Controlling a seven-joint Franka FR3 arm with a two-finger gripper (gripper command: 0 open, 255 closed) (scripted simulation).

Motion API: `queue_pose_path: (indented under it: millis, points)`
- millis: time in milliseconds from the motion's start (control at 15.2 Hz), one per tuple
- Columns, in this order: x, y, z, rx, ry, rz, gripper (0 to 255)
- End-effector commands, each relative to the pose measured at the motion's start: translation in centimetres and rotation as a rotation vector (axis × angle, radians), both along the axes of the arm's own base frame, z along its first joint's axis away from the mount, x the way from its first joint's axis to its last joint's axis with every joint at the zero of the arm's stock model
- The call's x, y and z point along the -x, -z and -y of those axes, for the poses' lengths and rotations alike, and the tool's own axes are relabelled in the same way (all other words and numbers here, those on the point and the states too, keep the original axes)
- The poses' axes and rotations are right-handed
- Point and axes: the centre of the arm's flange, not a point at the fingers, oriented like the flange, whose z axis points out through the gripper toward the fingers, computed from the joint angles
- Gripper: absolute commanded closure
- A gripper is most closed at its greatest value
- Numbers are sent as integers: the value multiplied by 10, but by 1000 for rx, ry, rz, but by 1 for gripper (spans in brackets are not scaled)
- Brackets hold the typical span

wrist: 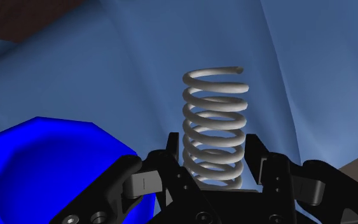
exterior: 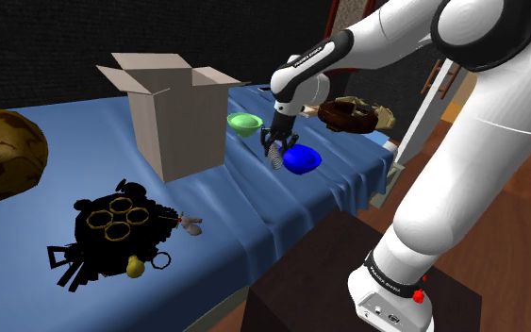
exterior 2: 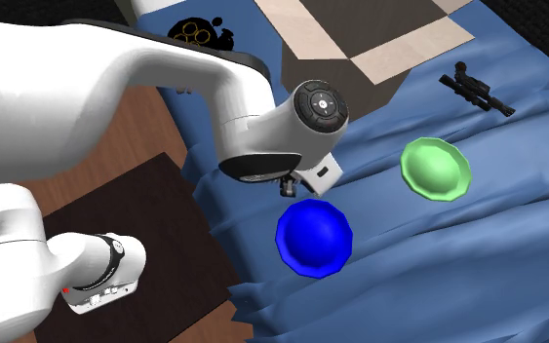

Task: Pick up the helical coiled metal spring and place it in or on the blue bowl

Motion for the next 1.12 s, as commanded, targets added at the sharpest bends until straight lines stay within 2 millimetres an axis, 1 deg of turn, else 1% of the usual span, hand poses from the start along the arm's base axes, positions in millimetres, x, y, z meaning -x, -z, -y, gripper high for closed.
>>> queue_pose_path:
  millis: [0, 792, 858, 1056]
  points:
    - [0, -11, 1, 0, 0, 0, 255]
    - [0, -75, 1, 0, 0, 0, 255]
    - [0, -75, 1, 0, 0, 0, 255]
    - [1, -77, 40, 0, 0, 0, 255]
